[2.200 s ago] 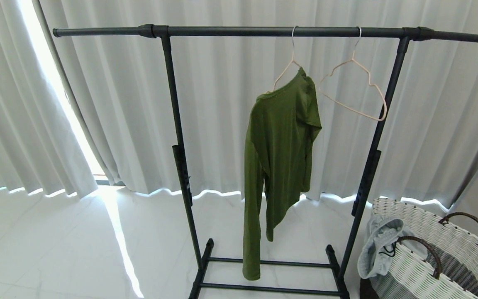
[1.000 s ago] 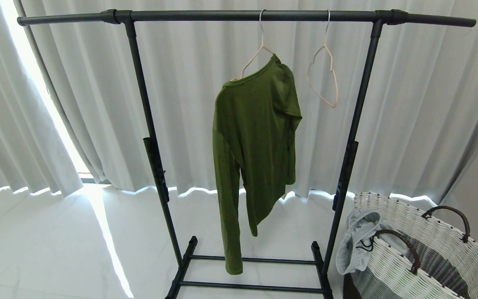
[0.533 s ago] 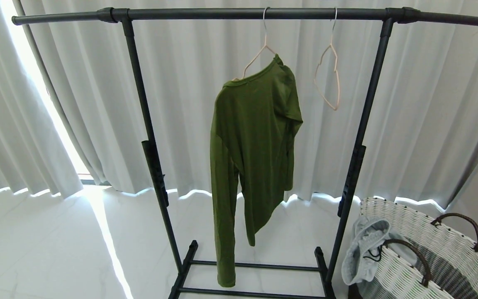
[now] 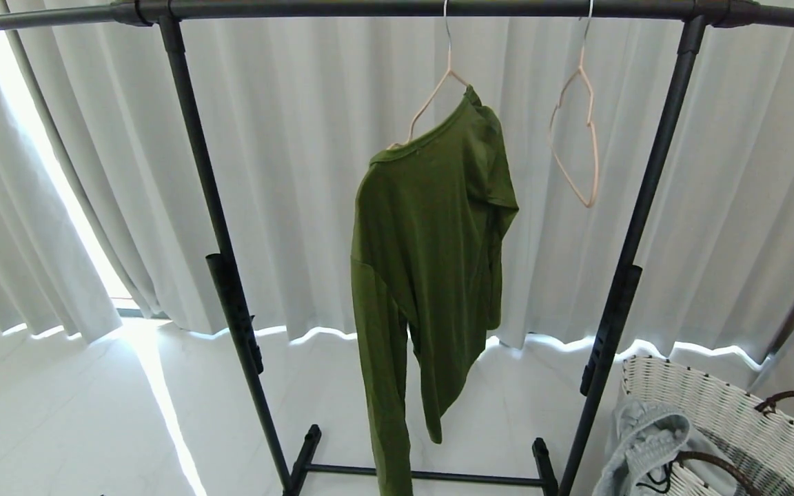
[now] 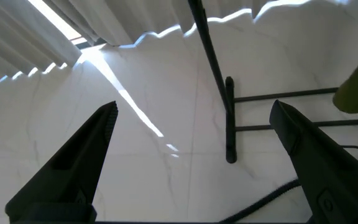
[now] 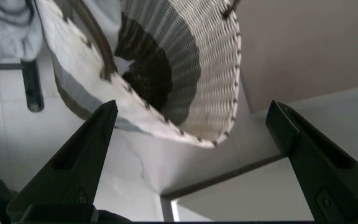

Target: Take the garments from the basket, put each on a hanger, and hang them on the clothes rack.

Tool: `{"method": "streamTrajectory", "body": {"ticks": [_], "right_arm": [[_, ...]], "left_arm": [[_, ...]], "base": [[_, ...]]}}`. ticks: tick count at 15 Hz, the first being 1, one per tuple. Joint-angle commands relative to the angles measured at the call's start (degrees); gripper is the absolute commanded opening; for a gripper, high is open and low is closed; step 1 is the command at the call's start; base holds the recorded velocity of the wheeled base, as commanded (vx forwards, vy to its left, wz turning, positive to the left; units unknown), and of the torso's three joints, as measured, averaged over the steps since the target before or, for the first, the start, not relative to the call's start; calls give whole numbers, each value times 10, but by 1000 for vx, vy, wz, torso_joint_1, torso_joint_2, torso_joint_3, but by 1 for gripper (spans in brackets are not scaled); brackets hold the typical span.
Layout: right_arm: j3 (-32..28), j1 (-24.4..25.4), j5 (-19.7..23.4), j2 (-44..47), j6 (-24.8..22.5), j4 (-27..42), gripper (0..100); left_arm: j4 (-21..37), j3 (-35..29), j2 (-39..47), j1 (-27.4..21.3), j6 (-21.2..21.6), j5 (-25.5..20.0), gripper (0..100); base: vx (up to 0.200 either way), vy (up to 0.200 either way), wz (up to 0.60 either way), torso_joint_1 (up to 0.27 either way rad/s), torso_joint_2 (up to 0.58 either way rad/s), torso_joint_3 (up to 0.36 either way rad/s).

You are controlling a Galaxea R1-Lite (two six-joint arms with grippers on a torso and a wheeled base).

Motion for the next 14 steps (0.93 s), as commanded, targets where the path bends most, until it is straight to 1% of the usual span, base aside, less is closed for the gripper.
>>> {"method": "streamTrajectory", "body": {"ticks": [1,2,3,4,6,7,8,11,12,14], "right_arm": [[-3,0,3,3,0,0,100],[-14,-1,26,13,1,0,100],[-28,-1,43,26,0,-1,100],[-63,-1,67,62,-2,-1,100],[-100,3,84,139,-2,-10,100],[-102,12,94,180,-3,-36,100],[-99,22,100,226,-3,-77,100],[-92,52,103,368,-23,-199,100],[-91,52,111,399,-40,-223,100],[-89,52,146,434,-75,-235,100]], "left_arm": [[0,-2,4,-1,1,0,100],[0,-4,3,-12,21,-2,100],[0,-5,3,-19,31,-2,100],[0,-7,2,-31,36,-2,100],[0,-16,3,-37,36,-2,100],[0,-21,3,-37,36,-3,100],[0,-23,2,-38,39,-3,100],[0,-30,-4,-42,63,-3,100],[0,-29,-9,-42,68,-3,100],[0,-28,-17,-42,69,-3,100]], "base": [[200,0,0,-2,-7,2],[200,0,0,2,7,-2],[0,0,0,0,0,0],[0,0,0,0,0,0],[0,0,0,0,0,0],[0,0,0,0,0,0],[0,0,0,0,0,0],[0,0,0,0,0,0],[0,0,0,0,0,0],[0,0,0,0,0,0]]}}
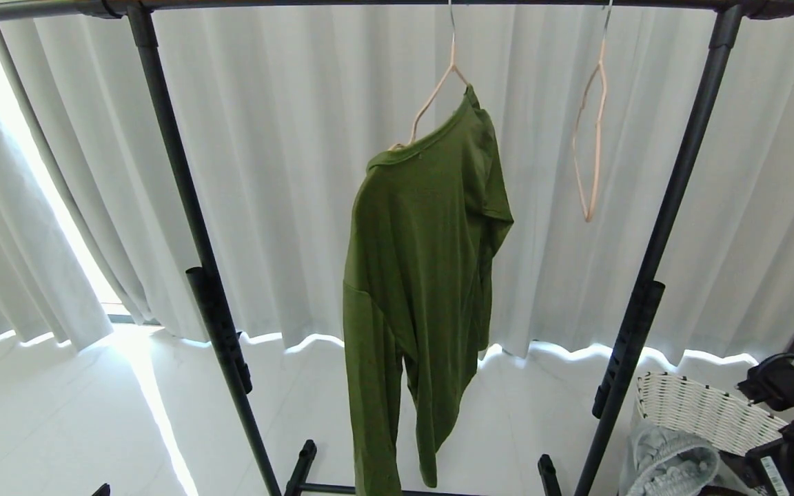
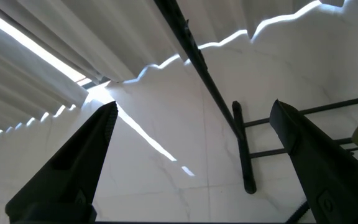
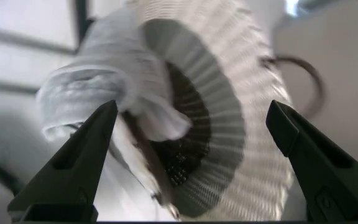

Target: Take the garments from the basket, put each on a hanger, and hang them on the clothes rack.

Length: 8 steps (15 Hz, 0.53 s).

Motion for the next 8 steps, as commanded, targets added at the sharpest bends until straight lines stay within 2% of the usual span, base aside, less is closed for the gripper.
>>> {"method": "streamTrajectory", "body": {"ticks": [1,3,8], "right_arm": [[3,7,23,97,-27,-16,100],[1,0,23,121,-29,-21,100],[4,-19,22,222,-40,-151,100]], "left_arm": [[0,2,-8,0,0,0,100],[0,3,-9,0,0,0,100],[0,6,-12,-12,2,-1,100]], "base": [[0,0,0,0,0,0],[0,0,0,0,0,0],[0,0,0,0,0,0]]}}
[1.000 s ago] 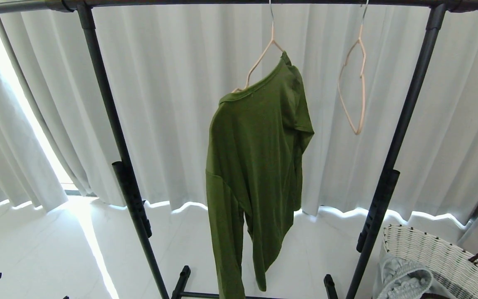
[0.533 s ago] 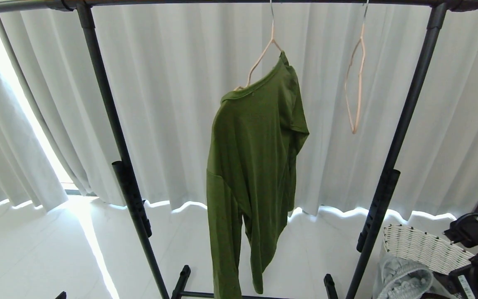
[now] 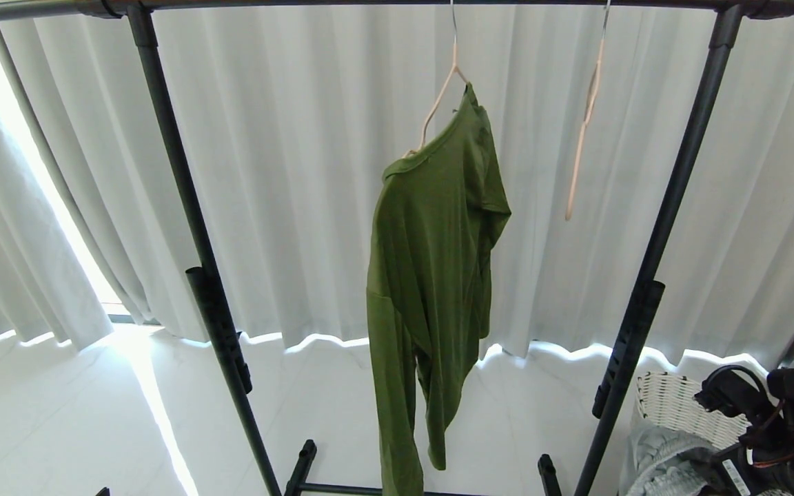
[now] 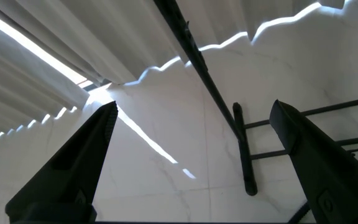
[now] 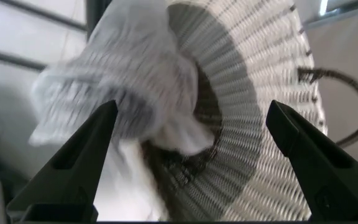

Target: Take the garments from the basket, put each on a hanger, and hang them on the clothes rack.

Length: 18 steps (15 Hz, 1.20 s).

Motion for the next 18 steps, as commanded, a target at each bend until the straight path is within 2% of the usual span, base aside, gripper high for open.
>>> {"method": "streamTrajectory", "body": {"ticks": [1,3,4,9,14,16,18], "right_arm": [[3,-10,-2,52,-10,-25,100],[4,-12,-3,56,-17,-31,100],[4,-12,-3,56,-16,-35,0],[3,-12,-2,49,-16,-47,0],[-2,14,-11,-51,-30,-32,0],[-80,28,-10,-136,-34,98,0],[-176,49,-9,-211,-28,267,0]], "left_arm": [[0,1,-2,-11,1,0,100],[0,1,-2,-19,1,0,100],[0,1,-2,-19,1,0,100],[0,2,-2,-20,1,0,100],[0,2,-3,-20,1,0,100],[0,2,-4,-20,1,0,100],[0,2,-3,-20,4,1,100]], "base": [[0,0,0,0,0,0],[0,0,0,0,0,0],[0,0,0,0,0,0],[0,0,0,0,0,0],[0,0,0,0,0,0],[0,0,0,0,0,0],[0,0,0,0,0,0]]}}
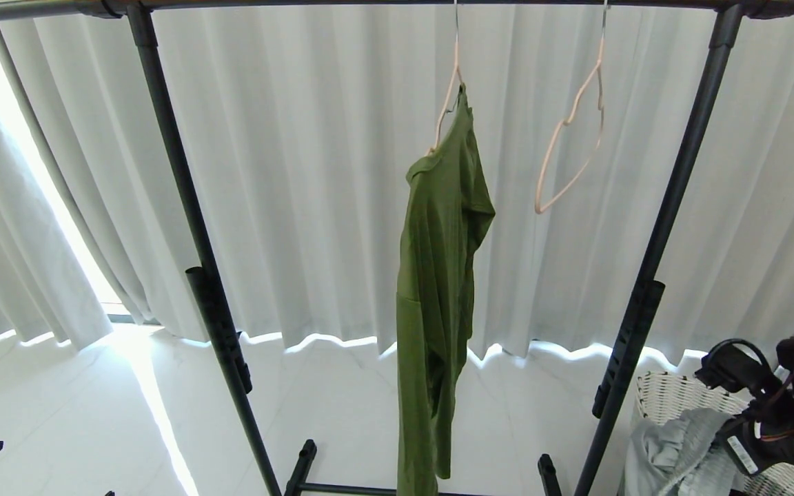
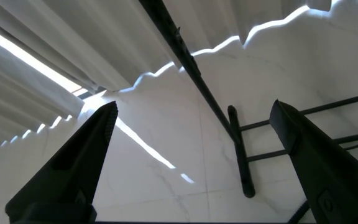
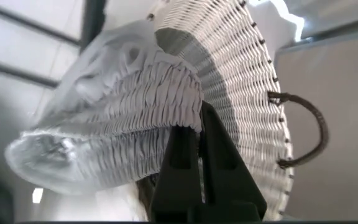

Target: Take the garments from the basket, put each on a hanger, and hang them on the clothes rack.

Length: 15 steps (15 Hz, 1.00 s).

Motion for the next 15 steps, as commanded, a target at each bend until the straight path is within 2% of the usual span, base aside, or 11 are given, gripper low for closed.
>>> {"method": "streamTrajectory", "body": {"ticks": [1,3,4,11,15], "right_arm": [[-127,39,1,-134,16,157,0],[-178,70,1,-176,37,244,0],[-188,80,1,-191,37,266,0],[-210,142,0,-229,37,293,0],[-235,173,0,-227,38,303,0]], "left_arm": [[0,0,0,0,4,1,100],[0,0,1,0,4,1,100],[0,-1,0,0,4,1,100],[0,-2,0,0,6,1,100],[0,1,-11,-5,49,1,100]], "base": [[0,0,0,0,0,0],[-200,0,0,5,2,2],[-200,0,0,22,2,-7],[-200,0,0,2,0,2],[0,0,0,0,0,0]]}}
